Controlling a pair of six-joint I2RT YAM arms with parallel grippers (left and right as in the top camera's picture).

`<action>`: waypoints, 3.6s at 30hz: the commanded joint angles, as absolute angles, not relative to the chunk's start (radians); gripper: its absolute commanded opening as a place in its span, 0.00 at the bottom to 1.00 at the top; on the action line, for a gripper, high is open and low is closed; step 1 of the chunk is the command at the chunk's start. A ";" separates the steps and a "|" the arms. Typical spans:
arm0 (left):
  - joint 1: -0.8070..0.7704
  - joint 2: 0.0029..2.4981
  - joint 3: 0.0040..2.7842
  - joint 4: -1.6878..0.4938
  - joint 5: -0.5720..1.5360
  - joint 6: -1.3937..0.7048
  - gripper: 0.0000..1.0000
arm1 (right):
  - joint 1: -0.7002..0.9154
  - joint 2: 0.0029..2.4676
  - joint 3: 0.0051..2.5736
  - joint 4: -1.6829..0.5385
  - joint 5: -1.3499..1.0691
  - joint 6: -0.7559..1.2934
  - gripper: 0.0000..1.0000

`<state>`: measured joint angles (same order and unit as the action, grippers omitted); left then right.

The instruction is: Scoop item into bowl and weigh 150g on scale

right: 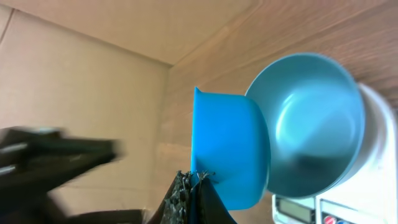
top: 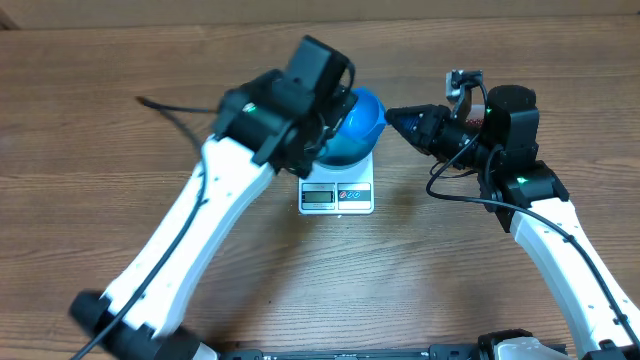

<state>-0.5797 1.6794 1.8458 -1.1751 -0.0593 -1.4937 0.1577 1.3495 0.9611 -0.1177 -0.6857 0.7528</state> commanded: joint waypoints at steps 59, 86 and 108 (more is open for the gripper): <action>-0.596 1.676 1.873 -1.230 -0.150 -0.255 0.04 | 0.137 1.342 1.578 -1.151 0.580 0.239 0.04; -0.886 2.055 1.857 -1.219 -0.343 -0.027 0.04 | 0.137 1.342 1.578 -1.132 0.514 0.265 0.04; -0.918 1.845 1.518 -1.096 -0.354 -0.102 0.05 | 0.137 1.342 1.578 -1.132 0.498 0.265 0.04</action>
<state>-0.9150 1.9594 1.5826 -1.1252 -0.3378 -0.0761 0.1390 1.3476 1.5532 -1.1381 0.5030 0.2581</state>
